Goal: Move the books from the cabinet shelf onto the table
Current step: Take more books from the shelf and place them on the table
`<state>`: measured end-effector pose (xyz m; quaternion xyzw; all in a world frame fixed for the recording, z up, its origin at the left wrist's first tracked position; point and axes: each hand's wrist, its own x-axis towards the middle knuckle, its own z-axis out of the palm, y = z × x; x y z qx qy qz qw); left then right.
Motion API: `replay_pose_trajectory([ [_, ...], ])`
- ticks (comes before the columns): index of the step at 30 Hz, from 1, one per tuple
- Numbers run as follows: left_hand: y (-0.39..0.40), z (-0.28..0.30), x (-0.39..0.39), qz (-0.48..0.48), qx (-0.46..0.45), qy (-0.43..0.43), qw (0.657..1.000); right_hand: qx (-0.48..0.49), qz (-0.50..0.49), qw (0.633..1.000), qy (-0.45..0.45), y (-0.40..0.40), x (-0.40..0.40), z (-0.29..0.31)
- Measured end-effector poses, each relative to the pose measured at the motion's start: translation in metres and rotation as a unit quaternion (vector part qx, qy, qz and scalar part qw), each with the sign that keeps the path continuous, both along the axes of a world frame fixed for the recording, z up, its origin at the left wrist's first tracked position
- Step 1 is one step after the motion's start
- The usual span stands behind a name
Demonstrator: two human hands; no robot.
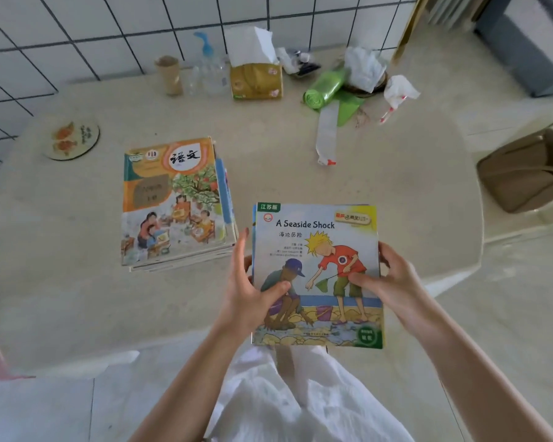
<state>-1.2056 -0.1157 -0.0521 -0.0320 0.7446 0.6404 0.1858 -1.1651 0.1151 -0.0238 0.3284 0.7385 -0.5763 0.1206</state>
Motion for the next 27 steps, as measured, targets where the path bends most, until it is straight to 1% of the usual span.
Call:
replay_pose_trajectory([
  [4,0.031,-0.003,-0.033,0.033,0.016,-0.026,0.999,0.0,0.049,0.999,0.013,0.03,-0.044,-0.005],
  [8,0.056,-0.016,-0.056,0.093,-0.025,-0.041,0.995,0.022,0.104,0.993,0.044,0.061,-0.078,-0.013],
  [11,0.073,-0.015,-0.071,0.103,-0.067,-0.058,0.991,0.063,0.144,0.985,0.068,0.081,-0.097,-0.02],
  [13,0.08,-0.018,-0.079,0.101,-0.095,-0.06,0.989,0.076,0.154,0.98,0.101,0.087,-0.103,-0.025],
  [15,0.081,-0.022,-0.082,0.106,-0.11,-0.046,0.987,0.083,0.166,0.97,0.155,0.089,-0.105,-0.03],
  [19,0.078,-0.031,-0.078,0.117,-0.113,-0.033,0.986,0.097,0.191,0.947,0.24,0.087,-0.105,-0.048],
  [22,0.074,-0.036,-0.078,0.117,-0.119,-0.024,0.986,0.11,0.198,0.941,0.253,0.081,-0.107,-0.062],
  [24,0.071,-0.044,-0.074,0.129,-0.123,-0.028,0.984,0.115,0.221,0.937,0.243,0.078,-0.107,-0.074],
  [27,0.067,-0.054,-0.066,0.159,-0.152,-0.026,0.975,0.182,0.273,0.917,0.226,0.079,-0.102,-0.09],
])
